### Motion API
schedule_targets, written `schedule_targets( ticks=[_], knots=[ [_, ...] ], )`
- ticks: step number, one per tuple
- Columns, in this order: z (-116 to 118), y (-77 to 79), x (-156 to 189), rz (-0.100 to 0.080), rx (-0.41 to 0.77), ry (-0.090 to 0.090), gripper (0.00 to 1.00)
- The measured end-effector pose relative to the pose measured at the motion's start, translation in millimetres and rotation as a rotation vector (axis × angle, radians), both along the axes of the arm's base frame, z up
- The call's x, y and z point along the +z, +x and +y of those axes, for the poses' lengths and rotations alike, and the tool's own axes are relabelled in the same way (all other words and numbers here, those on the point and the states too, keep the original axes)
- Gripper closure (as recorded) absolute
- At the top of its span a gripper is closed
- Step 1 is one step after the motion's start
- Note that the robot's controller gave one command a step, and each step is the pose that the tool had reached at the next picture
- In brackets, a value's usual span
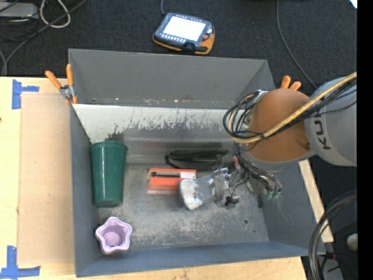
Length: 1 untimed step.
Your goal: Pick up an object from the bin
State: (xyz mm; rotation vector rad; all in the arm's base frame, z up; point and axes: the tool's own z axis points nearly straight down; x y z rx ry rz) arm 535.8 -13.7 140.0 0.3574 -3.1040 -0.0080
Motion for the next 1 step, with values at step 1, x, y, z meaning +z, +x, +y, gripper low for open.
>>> schedule_targets(
  ticks=[1],
  knots=[
    [-0.1, 1.9, 31.7, -0.007, -0.001, 0.0, 1.0]
  ],
)
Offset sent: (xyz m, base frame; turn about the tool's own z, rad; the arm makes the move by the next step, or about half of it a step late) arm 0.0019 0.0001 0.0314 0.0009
